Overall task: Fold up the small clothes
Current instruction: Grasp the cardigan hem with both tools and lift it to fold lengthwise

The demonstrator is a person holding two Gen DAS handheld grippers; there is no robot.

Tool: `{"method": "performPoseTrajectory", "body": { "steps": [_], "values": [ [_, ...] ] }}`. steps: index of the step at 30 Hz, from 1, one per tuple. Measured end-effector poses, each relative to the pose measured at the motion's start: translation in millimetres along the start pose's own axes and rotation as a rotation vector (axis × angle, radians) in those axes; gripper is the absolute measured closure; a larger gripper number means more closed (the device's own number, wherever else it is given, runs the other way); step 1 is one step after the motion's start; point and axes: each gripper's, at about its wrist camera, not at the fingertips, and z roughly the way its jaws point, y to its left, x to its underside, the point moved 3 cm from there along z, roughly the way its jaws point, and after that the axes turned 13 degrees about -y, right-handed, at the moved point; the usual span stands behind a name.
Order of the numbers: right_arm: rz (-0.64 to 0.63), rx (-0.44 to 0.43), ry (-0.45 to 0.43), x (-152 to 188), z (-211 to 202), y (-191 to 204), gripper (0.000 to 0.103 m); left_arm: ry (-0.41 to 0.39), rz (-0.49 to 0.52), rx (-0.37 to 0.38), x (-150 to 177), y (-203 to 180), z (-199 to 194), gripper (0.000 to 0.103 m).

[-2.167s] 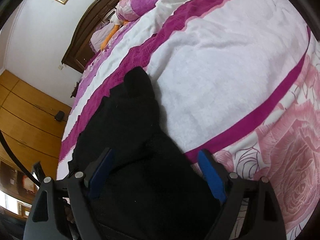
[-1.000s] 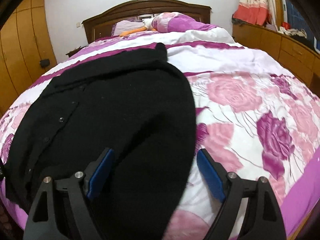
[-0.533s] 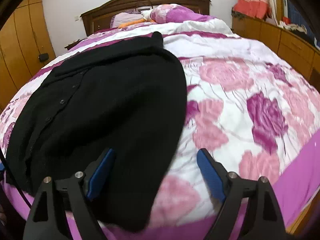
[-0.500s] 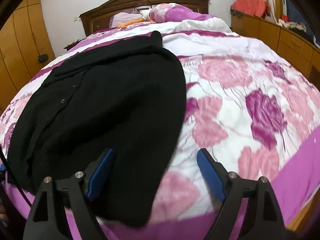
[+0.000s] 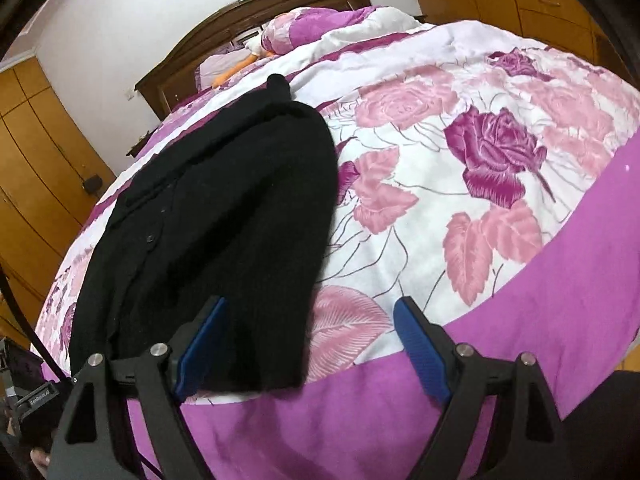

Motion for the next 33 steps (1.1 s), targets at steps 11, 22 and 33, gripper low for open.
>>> {"method": "performPoseTrajectory", "body": {
  "steps": [11, 22, 33],
  "values": [
    [0.042, -0.212, 0.109, 4, 21, 28, 0.094, -0.054, -0.012, -0.002, -4, -9, -19, 0.103],
    [0.040, -0.221, 0.138, -8, -20, 23, 0.095, -0.135, -0.092, 0.064, -6, -16, -83, 0.103],
    [0.047, -0.220, 0.166, 1, -42, 14, 0.095, -0.049, -0.009, 0.051, 21, -37, -99, 0.103]
  ]
}}
